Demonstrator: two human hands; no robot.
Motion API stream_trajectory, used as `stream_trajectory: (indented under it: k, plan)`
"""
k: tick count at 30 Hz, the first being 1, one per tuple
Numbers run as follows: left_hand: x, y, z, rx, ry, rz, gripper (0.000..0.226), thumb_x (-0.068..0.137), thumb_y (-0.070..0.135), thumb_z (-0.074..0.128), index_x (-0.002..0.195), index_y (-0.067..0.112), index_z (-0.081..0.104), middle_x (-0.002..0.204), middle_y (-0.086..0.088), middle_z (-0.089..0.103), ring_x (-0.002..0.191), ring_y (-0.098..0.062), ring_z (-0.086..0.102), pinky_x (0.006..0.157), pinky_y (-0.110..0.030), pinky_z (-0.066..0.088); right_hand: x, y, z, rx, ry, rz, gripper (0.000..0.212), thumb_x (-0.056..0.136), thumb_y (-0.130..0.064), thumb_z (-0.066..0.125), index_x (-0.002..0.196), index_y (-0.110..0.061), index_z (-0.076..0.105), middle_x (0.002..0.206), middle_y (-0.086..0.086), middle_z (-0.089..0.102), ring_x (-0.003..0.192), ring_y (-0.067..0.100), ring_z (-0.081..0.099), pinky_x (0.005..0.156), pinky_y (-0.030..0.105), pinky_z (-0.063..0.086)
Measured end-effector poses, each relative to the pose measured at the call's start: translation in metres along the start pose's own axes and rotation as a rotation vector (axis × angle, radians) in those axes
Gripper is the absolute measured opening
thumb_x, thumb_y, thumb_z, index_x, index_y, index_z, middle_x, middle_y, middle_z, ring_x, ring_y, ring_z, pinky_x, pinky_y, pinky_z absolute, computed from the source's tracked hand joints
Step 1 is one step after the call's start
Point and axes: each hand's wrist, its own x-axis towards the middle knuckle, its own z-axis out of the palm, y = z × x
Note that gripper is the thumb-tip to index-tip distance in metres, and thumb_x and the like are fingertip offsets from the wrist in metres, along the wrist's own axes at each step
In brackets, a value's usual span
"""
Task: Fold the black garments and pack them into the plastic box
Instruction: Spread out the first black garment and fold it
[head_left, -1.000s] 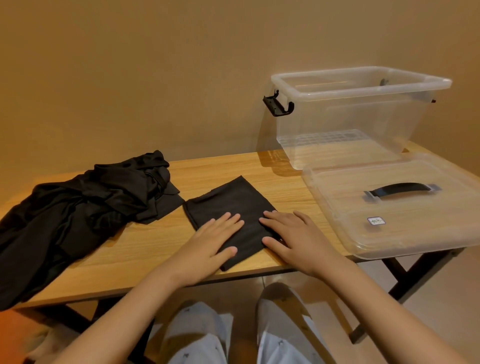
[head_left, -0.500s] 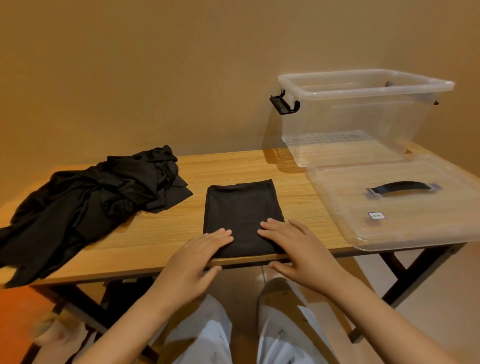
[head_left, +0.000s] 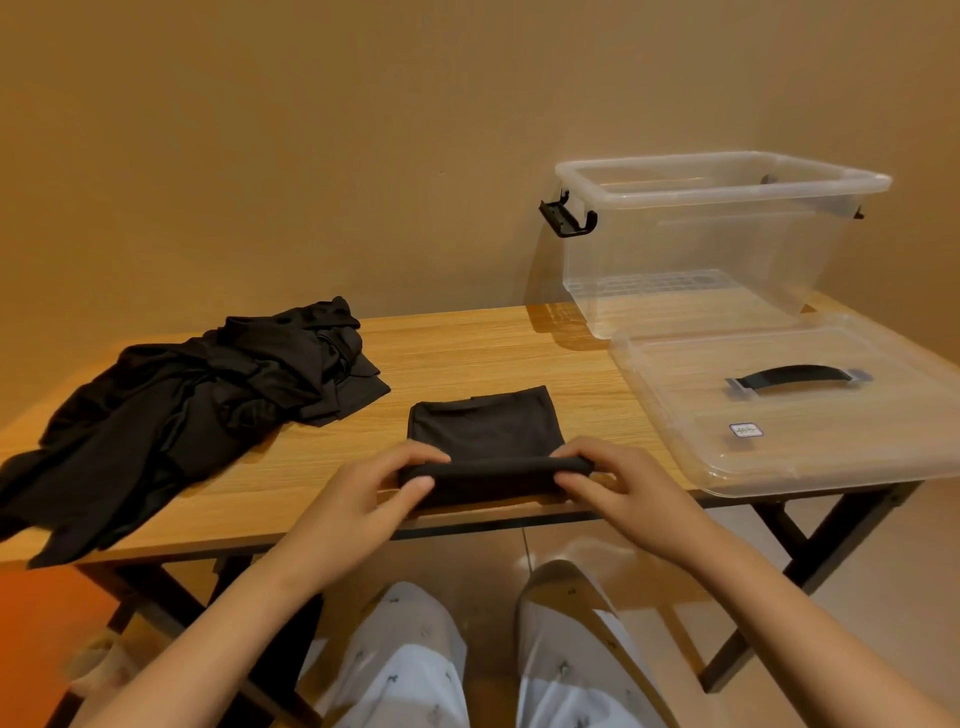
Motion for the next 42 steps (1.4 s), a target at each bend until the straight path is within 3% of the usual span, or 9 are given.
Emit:
stream_trajectory:
  k: [4,8,14,19,23,27,31,39,42]
  plan:
    - [0.034,0.006,-0.009,-0.2,0.138,-0.116,0.024,0.096,0.017,0.057,0.11,0.035,0.062,0.109,0.01,0.065,0.102,0.004,0.062,0.081,-0.015,0.052,0.03,-0.01,-0.011,0.16,0.099,0.05,0.01,0.095,-0.02,0.056,0.1,-0.022,0.064,0.096,-0.006,0.067,0.093,0.006,0.063,0.08,0.03,0.054]
    - [0.076,-0.007,-0.009,-0.081,0.165,-0.258,0.02,0.098,0.025,0.055,0.116,0.03,0.06,0.116,0.01,0.055,0.09,0.014,0.054,0.071,-0.009,0.045,0.072,-0.002,-0.007,0.148,0.149,0.187,0.011,0.096,-0.023,0.055,0.094,-0.015,0.062,0.092,0.0,0.066,0.088,0.014,0.062,0.077,0.035,0.054]
    - [0.104,-0.033,0.005,0.015,0.138,-0.369,0.013,0.096,0.024,0.058,0.108,0.024,0.061,0.083,0.002,0.056,0.076,-0.011,0.055,0.062,-0.021,0.041,0.111,0.022,0.009,0.014,0.169,0.405,0.017,0.095,-0.028,0.058,0.1,-0.013,0.063,0.094,0.001,0.064,0.091,0.017,0.061,0.075,0.033,0.052]
    - [0.104,-0.041,0.011,0.078,0.206,-0.379,0.011,0.094,0.021,0.061,0.105,0.021,0.062,0.089,0.005,0.058,0.073,-0.005,0.053,0.06,-0.014,0.036,0.119,0.023,0.014,-0.137,0.182,0.458,0.021,0.094,-0.031,0.059,0.106,-0.015,0.058,0.09,-0.002,0.059,0.086,0.017,0.058,0.064,0.028,0.045]
    - [0.104,-0.043,0.012,0.23,0.216,-0.356,0.023,0.093,0.025,0.063,0.114,0.019,0.06,0.104,0.003,0.056,0.09,-0.011,0.056,0.071,-0.021,0.038,0.115,0.018,0.015,-0.328,0.186,0.48,0.033,0.093,-0.037,0.059,0.118,-0.017,0.052,0.101,0.001,0.06,0.09,0.02,0.059,0.069,0.034,0.052]
    - [0.095,-0.027,0.016,0.406,0.265,-0.119,0.037,0.099,0.029,0.051,0.134,0.019,0.051,0.133,0.004,0.048,0.124,-0.013,0.045,0.099,-0.027,0.036,0.105,0.002,0.022,-0.507,0.334,0.131,0.039,0.095,-0.028,0.054,0.133,-0.018,0.049,0.129,0.002,0.053,0.122,0.018,0.045,0.096,0.031,0.043]
    - [0.095,-0.02,0.031,0.556,-0.038,-0.036,0.052,0.104,0.04,0.032,0.153,0.023,0.024,0.16,0.006,0.022,0.147,-0.009,0.014,0.12,-0.03,0.01,0.102,-0.006,0.045,-0.599,0.01,0.008,0.053,0.102,-0.041,0.023,0.149,-0.02,0.032,0.156,0.0,0.031,0.146,0.016,0.016,0.118,0.034,0.01]
    - [0.095,-0.031,0.036,0.526,-0.213,-0.117,0.054,0.104,0.043,0.024,0.155,0.025,0.015,0.161,0.008,0.019,0.147,-0.007,0.012,0.122,-0.033,0.007,0.101,0.004,0.049,-0.683,-0.129,0.049,0.068,0.093,-0.05,-0.001,0.153,-0.025,0.019,0.16,-0.003,0.021,0.148,0.012,0.01,0.119,0.033,0.0]
    - [0.093,-0.031,0.024,0.471,-0.203,-0.106,0.055,0.104,0.043,0.03,0.154,0.026,0.017,0.16,0.009,0.02,0.146,-0.006,0.013,0.12,-0.027,0.006,0.095,0.005,0.04,-0.567,-0.091,0.056,0.054,0.103,-0.047,0.023,0.153,-0.026,0.022,0.158,-0.007,0.024,0.147,0.006,0.011,0.12,0.033,-0.003]
